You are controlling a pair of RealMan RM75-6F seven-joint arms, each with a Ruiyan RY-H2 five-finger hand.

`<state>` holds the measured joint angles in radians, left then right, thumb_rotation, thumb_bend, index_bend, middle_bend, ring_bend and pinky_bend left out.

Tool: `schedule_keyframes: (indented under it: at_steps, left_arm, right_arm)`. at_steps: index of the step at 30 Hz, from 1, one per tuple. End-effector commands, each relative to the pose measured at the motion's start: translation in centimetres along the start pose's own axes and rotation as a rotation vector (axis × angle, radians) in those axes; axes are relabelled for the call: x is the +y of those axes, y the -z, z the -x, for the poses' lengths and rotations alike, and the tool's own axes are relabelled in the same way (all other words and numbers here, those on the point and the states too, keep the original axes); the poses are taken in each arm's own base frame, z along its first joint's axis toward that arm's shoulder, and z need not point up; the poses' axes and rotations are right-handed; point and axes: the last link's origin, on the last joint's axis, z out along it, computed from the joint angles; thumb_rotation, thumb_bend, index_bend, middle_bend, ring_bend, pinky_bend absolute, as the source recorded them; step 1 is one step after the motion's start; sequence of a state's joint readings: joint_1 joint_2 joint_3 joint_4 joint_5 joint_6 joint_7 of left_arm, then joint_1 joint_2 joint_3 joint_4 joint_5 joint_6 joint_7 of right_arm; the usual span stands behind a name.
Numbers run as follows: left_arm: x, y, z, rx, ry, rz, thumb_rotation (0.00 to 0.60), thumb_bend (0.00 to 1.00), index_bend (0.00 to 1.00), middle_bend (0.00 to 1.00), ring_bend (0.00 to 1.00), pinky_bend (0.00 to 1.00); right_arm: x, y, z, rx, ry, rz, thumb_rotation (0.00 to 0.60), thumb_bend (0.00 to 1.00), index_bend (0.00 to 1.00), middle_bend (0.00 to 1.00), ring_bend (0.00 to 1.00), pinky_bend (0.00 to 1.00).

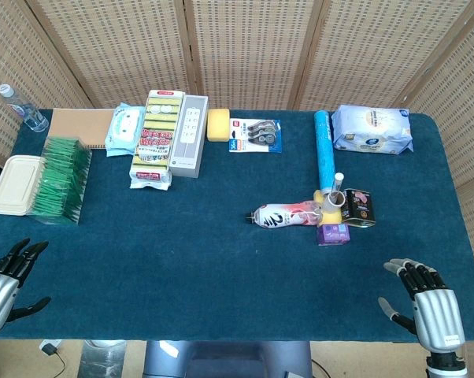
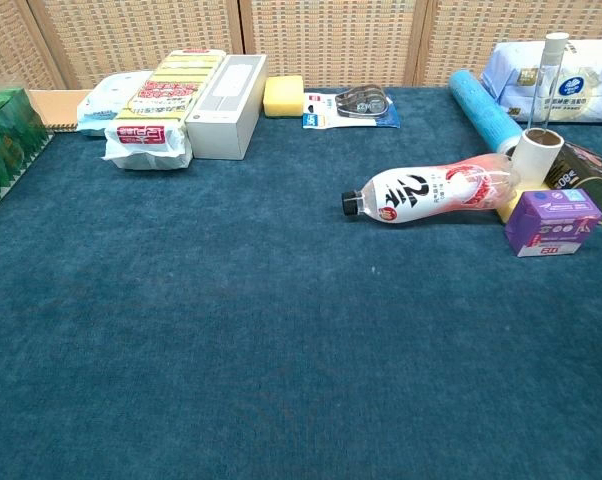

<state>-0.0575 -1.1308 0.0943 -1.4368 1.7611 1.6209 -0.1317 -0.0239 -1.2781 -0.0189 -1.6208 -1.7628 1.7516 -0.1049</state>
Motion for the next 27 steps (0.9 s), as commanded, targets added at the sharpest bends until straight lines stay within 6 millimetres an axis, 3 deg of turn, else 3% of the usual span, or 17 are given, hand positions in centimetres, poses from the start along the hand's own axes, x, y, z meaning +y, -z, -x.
schedule_keyframes:
  at_steps: [1, 14, 27]
  left_arm:
    - [0.0, 0.0, 0.0, -0.001, -0.001, 0.0, 0.6, 0.11, 0.0, 0.16, 0.08, 0.3]
    - [0.2, 0.2, 0.1, 0.0, -0.006, 0.011, 0.6, 0.11, 0.0, 0.16, 0.08, 0.3]
    - [0.4, 0.3, 0.4, -0.021, -0.012, 0.018, 0.6, 0.11, 0.0, 0.16, 0.08, 0.3]
  right_arm:
    - [0.0, 0.0, 0.0, -0.002, 0.001, 0.0, 0.6, 0.23, 0.3, 0.31, 0.29, 0.31]
    - [0.4, -0.2, 0.1, 0.005, -0.027, 0.024, 0.6, 0.23, 0.3, 0.31, 0.29, 0.31]
    - [-0.3, -3.0, 0.7, -0.006, -0.055, 0.008, 0.6, 0.23, 0.3, 0.32, 0.3, 0.33]
